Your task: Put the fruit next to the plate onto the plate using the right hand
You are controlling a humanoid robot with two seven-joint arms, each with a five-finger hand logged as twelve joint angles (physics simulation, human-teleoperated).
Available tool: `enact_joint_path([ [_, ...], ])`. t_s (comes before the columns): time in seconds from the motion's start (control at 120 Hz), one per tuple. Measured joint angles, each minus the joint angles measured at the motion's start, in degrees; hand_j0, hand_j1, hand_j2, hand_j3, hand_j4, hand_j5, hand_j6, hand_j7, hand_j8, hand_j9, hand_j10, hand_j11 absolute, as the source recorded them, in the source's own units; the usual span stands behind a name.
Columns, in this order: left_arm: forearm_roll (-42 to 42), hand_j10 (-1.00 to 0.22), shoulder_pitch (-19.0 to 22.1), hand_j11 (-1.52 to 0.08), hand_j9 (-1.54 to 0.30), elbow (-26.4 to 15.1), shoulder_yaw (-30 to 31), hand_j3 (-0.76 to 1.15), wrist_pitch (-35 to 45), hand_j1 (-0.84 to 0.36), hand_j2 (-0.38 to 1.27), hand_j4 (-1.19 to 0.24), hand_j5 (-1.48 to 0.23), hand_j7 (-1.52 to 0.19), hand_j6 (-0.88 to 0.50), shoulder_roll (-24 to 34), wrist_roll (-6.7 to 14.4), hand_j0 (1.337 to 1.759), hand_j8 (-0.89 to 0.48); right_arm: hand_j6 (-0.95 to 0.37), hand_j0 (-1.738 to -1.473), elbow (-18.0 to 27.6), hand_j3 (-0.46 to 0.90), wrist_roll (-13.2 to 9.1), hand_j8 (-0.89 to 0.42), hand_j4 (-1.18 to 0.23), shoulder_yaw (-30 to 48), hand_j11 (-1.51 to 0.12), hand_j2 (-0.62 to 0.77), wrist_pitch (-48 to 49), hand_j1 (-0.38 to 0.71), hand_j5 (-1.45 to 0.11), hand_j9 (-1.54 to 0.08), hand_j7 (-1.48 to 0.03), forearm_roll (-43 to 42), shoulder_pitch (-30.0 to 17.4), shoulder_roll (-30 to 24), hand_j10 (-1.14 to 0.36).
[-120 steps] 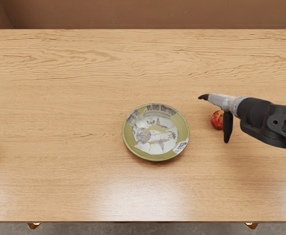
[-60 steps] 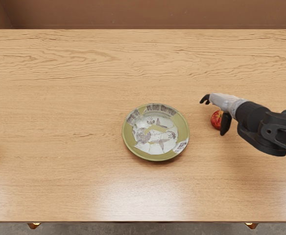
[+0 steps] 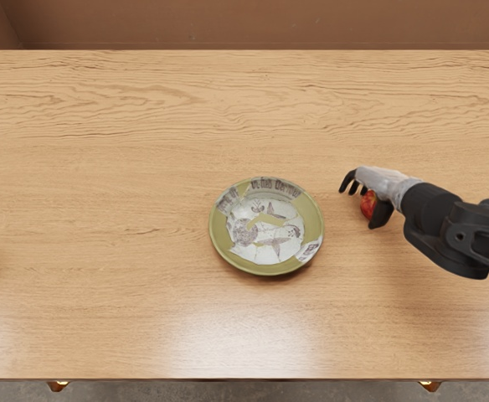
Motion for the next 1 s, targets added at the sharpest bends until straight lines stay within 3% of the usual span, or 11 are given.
enact_joint_path([
  [0.408, 0.0, -0.24, 0.0, -0.32, -0.32, 0.0, 0.0, 0.00, 0.0, 0.06, 0.05, -0.24, -0.32, -0.32, -0.24, 0.0, 0.0, 1.658, -0.24, -0.46, -1.658, 2.9, 0.00, 0.0, -0.45, -0.46, 0.3, -0.59, -0.07, -0.5, 0.19, -0.59, -0.59, -0.59, 0.0, -0.3, -3.0, -0.45],
  [0.542, 0.0, -0.24, 0.0, -0.32, -0.32, 0.0, 0.0, 0.00, 0.0, 0.06, 0.05, -0.24, -0.32, -0.32, -0.24, 0.0, 0.0, 1.658, -0.24, -0.53, -1.654, 2.9, 0.00, 0.0, -0.38, -0.52, 0.3, -0.71, 0.02, -0.4, 0.25, -0.70, -0.71, -0.69, 0.0, -0.5, -3.1, -0.41],
  [0.717, 0.0, -0.24, 0.0, -0.32, -0.32, 0.0, 0.0, 0.00, 0.0, 0.06, 0.05, -0.24, -0.32, -0.32, -0.24, 0.0, 0.0, 1.658, -0.24, -0.52, -1.643, 2.3, 0.00, -0.1, -0.33, -0.61, 0.5, -0.76, -0.05, -0.6, 0.27, -0.74, -0.76, -0.76, -0.6, -1.3, -3.0, -0.38],
  [0.842, 0.0, -0.24, 0.0, -0.32, -0.32, 0.0, 0.0, 0.00, 0.0, 0.06, 0.05, -0.24, -0.32, -0.32, -0.24, 0.0, 0.0, 1.658, -0.24, -0.55, -1.642, 1.8, 0.00, 0.0, -0.38, -0.69, 0.6, -0.78, 0.12, -0.8, 0.28, -0.69, -0.76, -0.79, -1.0, -1.7, -2.9, -0.43],
  [1.0, 0.0, -0.24, 0.0, -0.32, -0.32, 0.0, 0.0, 0.00, 0.0, 0.06, 0.05, -0.24, -0.32, -0.32, -0.24, 0.0, 0.0, 1.658, -0.24, -0.65, -1.649, 1.6, 0.00, -0.1, -0.46, -0.67, 1.9, -0.82, 0.25, -0.5, 0.24, -0.77, -0.81, -0.82, 0.3, -0.6, -1.5, -0.51],
])
